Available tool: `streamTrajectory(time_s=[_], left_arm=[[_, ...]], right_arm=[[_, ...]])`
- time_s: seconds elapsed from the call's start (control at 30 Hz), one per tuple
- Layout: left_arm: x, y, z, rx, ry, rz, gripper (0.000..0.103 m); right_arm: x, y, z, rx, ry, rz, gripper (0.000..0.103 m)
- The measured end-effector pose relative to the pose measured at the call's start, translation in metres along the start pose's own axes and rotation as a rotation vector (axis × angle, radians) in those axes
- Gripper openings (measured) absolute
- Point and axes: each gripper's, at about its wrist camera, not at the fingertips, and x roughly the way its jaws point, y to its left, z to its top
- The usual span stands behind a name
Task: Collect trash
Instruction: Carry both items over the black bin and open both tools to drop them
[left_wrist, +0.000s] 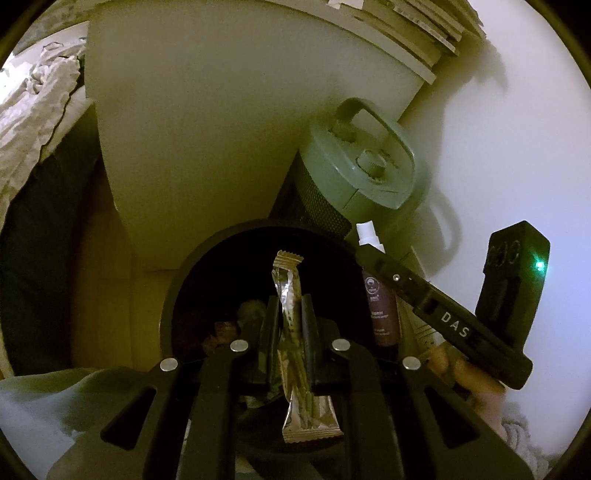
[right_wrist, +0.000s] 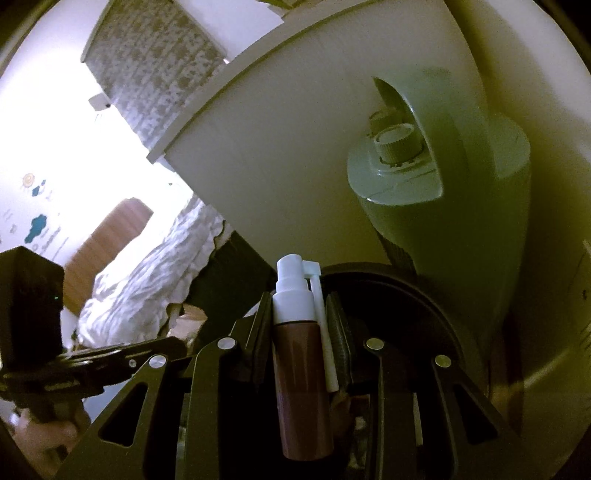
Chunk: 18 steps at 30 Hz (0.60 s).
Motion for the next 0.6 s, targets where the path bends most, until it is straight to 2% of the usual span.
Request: streamTrajectory(time_s=[0.1, 0.13, 0.17, 0.23, 0.3, 0.5, 0.6], left_arm=[[0.003, 0.0, 0.001, -0.006, 0.009, 0.01, 0.016], [0.004, 0.0, 0.001, -0.008, 0.016, 0.016, 0.022], [0.005, 0.0, 0.002, -0.01, 0.025, 0.029, 0.028], [0.005, -0.001, 0.002, -0.012, 0.028, 0.044, 0.055], [0.0, -0.003, 0.001, -0.001, 0.014, 0.053, 0.065], [-0.02, -0.007, -0.003, -0.014, 0.01, 0.036, 0.066], [-0.044, -0.007, -0.009, -0.04, 0.004, 0.018, 0.066]], right_arm=[[0.0, -0.001, 0.001, 0.011, 0.005, 0.006, 0.031], [0.001, -0.002, 0.001, 0.017, 0.008, 0.005, 0.032], [0.0, -0.004, 0.002, 0.026, 0.009, 0.001, 0.033], [0.001, -0.006, 0.002, 0.045, 0.006, 0.006, 0.038], [0.0, -0.006, 0.003, 0.055, -0.003, 0.008, 0.044], [0.001, -0.003, 0.0, 0.059, -0.003, 0.015, 0.045], [0.003, 0.0, -0.003, 0.051, -0.003, 0.024, 0.045]])
